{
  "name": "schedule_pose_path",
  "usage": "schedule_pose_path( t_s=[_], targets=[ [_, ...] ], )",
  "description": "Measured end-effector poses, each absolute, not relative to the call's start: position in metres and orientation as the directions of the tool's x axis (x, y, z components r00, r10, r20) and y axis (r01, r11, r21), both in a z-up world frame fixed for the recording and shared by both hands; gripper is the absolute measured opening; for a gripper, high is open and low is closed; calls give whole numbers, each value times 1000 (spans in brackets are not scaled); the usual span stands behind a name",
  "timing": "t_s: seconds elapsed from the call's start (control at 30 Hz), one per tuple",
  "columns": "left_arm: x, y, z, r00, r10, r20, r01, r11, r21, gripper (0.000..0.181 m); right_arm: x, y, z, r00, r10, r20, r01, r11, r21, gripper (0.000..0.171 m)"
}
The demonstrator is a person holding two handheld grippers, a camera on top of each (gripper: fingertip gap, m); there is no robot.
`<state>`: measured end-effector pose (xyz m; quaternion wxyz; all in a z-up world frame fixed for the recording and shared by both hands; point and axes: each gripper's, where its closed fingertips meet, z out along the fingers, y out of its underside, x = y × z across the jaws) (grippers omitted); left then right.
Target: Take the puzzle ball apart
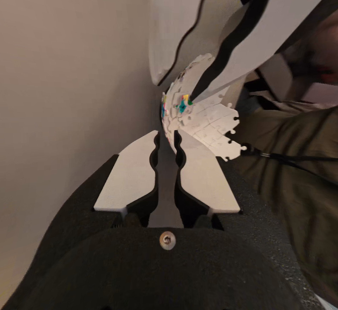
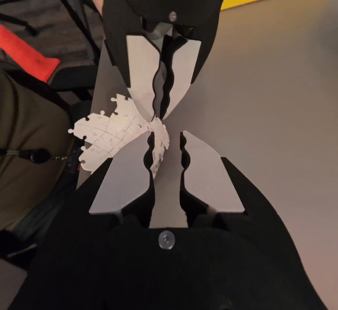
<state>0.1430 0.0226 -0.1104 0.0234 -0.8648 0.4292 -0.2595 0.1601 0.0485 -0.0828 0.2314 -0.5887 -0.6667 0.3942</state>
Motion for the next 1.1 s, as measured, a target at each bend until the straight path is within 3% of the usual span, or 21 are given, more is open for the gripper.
schedule_pose_path(
  t_s=[0.13, 0.3, 0.57, 0.63, 1.1],
  targets=[
    [146, 20, -116, 506, -773, 383, -725, -622, -296, 5, 154, 39, -95, -290, 925, -247, 657, 4, -754, 25],
    [154, 15, -120, 488, -739, 464, -697, -650, -302, 8, 155, 32, -110, -364, 882, -298, 710, 55, -702, 4],
    [156, 14, -122, 458, -785, 418, -713, -605, -356, 5, 158, 34, -116, -410, 829, -381, 691, 9, -723, 13],
    [155, 16, -123, 451, -792, 411, -716, -596, -362, 5, 159, 30, -113, -418, 800, -431, 699, -20, -715, 6],
    [154, 23, -126, 386, -838, 386, -768, -524, -368, 4, 157, 40, -120, -405, 750, -522, 699, -114, -706, 3]
  ],
)
